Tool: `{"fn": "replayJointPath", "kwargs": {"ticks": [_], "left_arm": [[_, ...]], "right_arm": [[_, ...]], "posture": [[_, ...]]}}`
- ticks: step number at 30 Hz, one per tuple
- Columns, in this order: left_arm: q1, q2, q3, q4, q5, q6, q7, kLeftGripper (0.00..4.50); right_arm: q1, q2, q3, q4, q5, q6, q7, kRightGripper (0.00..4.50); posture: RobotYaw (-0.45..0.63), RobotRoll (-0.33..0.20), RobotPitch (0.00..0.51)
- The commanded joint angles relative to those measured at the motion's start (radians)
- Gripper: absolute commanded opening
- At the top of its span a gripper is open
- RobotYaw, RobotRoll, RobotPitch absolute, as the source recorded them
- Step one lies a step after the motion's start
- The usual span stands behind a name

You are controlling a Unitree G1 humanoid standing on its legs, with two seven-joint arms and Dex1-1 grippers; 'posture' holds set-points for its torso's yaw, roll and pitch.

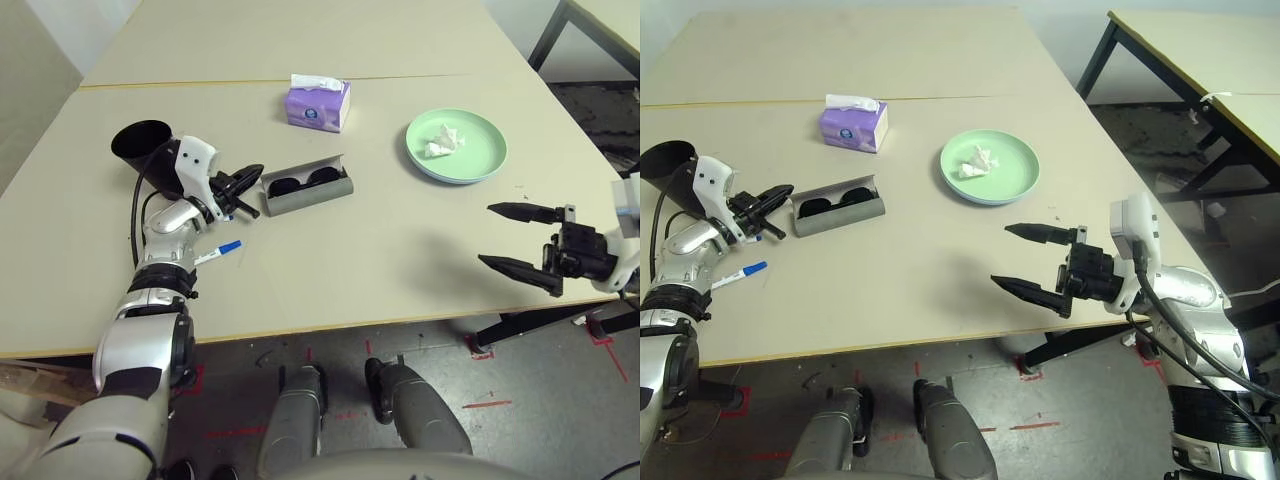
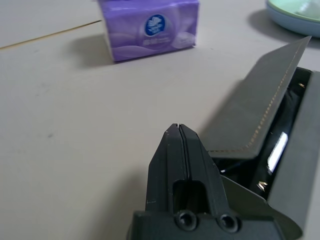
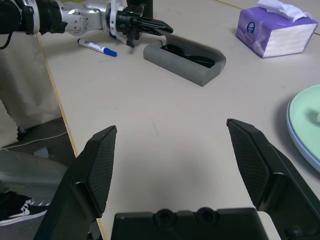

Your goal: Organize and tidy the items on the table.

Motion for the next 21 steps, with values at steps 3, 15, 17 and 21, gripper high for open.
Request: {"fn": "replayJointPath", "kwargs": {"ticks": [3, 15, 17, 21], "left_arm": [[0.037, 0.006, -0.033, -0.03, 0.015, 0.007, -0.068, 0.02], [0.105, 0.007, -0.069, -0.122, 0.011, 0.045, -0.177, 0.02], [0.112, 0.016, -0.073, -0.133, 0.011, 0.049, -0.193, 0.02], [0.091, 0.028, -0.041, -0.13, -0.016, 0.078, -0.17, 0.02]], "right_arm": [[-0.003, -0.005, 0.005, 0.004, 0.0, 0.004, 0.0, 4.5], [0.002, -0.001, 0.003, 0.001, 0.004, 0.007, -0.013, 4.5], [0.003, 0.001, 0.005, 0.0, 0.005, 0.008, -0.015, 4.5], [0.0, 0.01, 0.011, 0.001, 0.004, 0.007, -0.021, 4.5]], "posture": [[-0.21, 0.0, 0.177], [-0.2, 0.0, 0.179], [-0.2, 0.0, 0.18], [-0.2, 0.0, 0.178]]}}
